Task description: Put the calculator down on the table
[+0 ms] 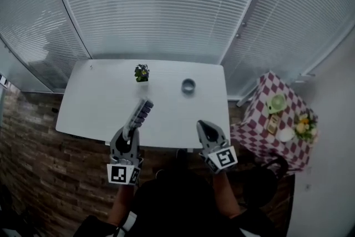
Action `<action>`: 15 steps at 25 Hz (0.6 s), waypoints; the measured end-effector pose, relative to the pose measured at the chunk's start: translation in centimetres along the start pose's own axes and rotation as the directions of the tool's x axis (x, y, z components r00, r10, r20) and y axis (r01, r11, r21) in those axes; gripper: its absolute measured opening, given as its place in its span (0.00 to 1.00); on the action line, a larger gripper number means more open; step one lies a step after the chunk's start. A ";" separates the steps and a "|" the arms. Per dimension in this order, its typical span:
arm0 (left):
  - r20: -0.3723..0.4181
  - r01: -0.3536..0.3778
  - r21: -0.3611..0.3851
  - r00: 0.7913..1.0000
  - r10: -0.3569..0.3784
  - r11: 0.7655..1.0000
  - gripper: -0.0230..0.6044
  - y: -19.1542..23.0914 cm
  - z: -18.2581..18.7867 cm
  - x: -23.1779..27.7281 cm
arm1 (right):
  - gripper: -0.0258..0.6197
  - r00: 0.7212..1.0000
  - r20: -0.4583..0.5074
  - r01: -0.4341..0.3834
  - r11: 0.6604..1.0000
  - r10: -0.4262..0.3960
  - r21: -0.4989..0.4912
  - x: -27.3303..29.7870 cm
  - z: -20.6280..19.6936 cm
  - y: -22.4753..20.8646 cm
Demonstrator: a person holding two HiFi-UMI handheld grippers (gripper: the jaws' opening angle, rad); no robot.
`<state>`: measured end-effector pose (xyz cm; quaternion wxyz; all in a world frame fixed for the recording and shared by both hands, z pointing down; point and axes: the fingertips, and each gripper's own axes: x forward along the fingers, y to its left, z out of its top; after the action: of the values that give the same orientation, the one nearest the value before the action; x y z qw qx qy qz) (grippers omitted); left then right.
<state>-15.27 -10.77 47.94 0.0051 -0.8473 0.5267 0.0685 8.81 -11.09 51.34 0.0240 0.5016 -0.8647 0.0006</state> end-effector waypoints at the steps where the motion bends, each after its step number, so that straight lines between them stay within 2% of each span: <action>1: 0.001 0.000 0.003 1.000 0.000 1.000 0.20 0.0 0.1 0.8 | 0.05 1.000 -0.010 -0.022 1.000 0.022 -0.012 0.7 -0.2 -0.2; 8: 0.013 0.008 0.030 1.000 -0.009 1.000 0.20 -0.5 0.1 5.0 | 0.05 0.997 -0.026 -0.068 0.995 0.067 -0.067 4.0 0.3 -2.4; 12: -0.015 0.023 0.081 1.000 -0.022 0.996 0.20 -1.3 -0.1 6.5 | 0.05 0.998 0.001 -0.069 0.997 0.070 -0.037 4.7 0.4 -3.6; 15: 0.011 0.027 0.089 1.000 -0.028 0.996 0.20 -1.8 0.7 7.5 | 0.05 0.997 0.017 -0.073 0.997 0.073 -0.023 5.1 0.5 -4.2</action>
<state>-10.44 -16.56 46.18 0.0469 -0.8529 0.5175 0.0504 9.93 -17.66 50.99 0.0222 0.4693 -0.8827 -0.0128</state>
